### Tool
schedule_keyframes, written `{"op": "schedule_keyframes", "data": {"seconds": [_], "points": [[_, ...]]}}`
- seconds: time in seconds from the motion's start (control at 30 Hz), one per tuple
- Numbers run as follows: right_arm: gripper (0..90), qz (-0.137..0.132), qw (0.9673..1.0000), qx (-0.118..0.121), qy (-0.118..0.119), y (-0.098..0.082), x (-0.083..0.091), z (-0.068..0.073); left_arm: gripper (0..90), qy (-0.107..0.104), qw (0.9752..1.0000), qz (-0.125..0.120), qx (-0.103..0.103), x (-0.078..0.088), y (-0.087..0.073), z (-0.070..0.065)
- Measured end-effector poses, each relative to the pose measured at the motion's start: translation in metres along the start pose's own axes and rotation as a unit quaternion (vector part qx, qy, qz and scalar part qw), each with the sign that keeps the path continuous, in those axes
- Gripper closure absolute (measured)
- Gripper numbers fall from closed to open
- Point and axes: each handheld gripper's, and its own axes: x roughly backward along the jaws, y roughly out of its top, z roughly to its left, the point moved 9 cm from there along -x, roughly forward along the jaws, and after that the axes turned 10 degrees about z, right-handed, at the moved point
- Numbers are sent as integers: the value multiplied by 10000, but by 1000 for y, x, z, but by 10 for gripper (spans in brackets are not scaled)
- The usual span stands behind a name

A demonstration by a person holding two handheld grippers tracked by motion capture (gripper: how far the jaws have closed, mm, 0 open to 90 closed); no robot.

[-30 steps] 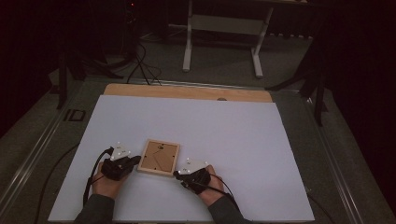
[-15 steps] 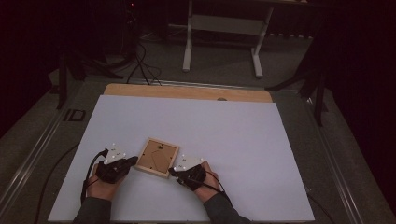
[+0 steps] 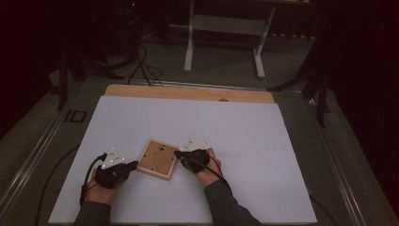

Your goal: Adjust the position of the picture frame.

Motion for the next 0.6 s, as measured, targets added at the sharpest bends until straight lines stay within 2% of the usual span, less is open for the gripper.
{"op": "schedule_keyframes", "data": {"seconds": [0.07,0.17,0.33,0.43,0.53,0.6], "points": [[899,14,10000,-29,-22,4,-3,-3,898,-26,10000,21,-28,0,-1,-2],[899,110,9999,48,-122,9,-10,-7,898,-53,9999,70,-70,-2,-2,-5],[899,297,9992,106,-235,9,-22,-13,898,-71,9998,124,-134,-2,-4,-9],[899,306,9992,128,-238,10,-25,-13,898,-83,9997,170,-129,-2,-6,-10],[899,331,9990,162,-270,11,-27,-14,898,-110,9995,288,-70,-3,-11,-12],[899,319,9991,148,-252,11,-27,-15,898,-128,9990,422,-121,-5,-16,-17]]}}
